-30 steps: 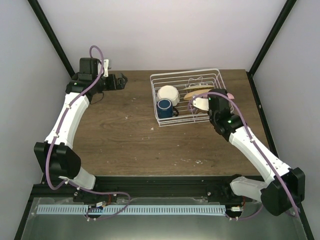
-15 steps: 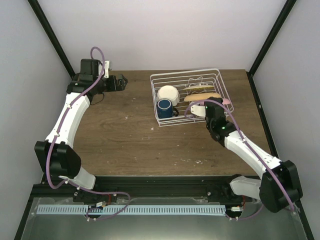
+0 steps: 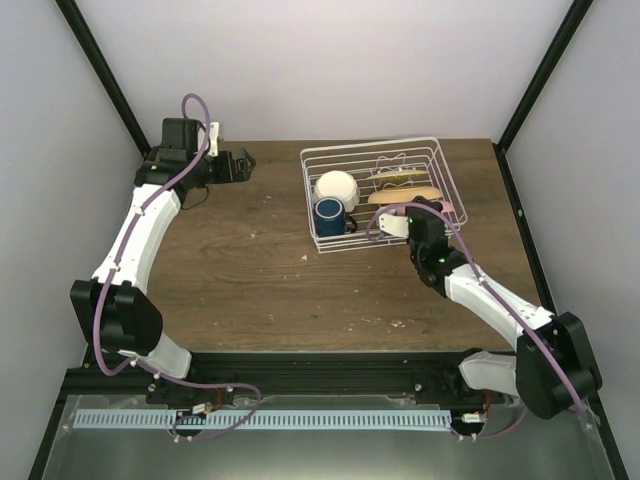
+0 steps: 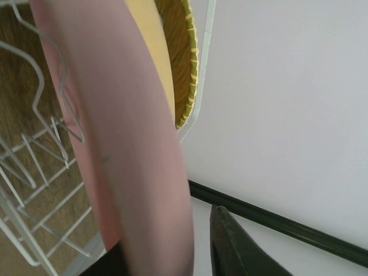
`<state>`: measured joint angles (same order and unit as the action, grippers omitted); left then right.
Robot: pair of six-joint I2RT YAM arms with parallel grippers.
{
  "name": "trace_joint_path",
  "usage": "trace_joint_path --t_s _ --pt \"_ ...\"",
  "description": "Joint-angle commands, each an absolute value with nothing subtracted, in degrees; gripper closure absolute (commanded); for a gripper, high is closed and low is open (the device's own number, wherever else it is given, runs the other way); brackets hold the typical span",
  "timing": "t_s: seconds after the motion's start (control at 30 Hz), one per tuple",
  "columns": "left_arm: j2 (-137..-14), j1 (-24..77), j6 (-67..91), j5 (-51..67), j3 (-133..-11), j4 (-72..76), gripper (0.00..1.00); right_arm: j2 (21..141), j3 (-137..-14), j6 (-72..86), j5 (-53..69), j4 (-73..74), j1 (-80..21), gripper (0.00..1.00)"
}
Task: Load the mixed dishes into the dish rack
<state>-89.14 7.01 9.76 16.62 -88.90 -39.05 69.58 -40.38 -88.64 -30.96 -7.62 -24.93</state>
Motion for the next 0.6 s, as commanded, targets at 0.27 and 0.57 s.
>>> trace_joint_path --t_s 0.27,0.57 --pt "-90.4 6.7 9.3 16.9 -88.6 -37.9 0.0 71.2 -42.1 -86.5 -29.2 -10.6 -24.7 0.52" --pt "-90.4 6.7 9.6 17.3 -88.1 -37.4 0.0 64.8 -58.7 -71.7 -15.8 21.8 -25.5 0.15"
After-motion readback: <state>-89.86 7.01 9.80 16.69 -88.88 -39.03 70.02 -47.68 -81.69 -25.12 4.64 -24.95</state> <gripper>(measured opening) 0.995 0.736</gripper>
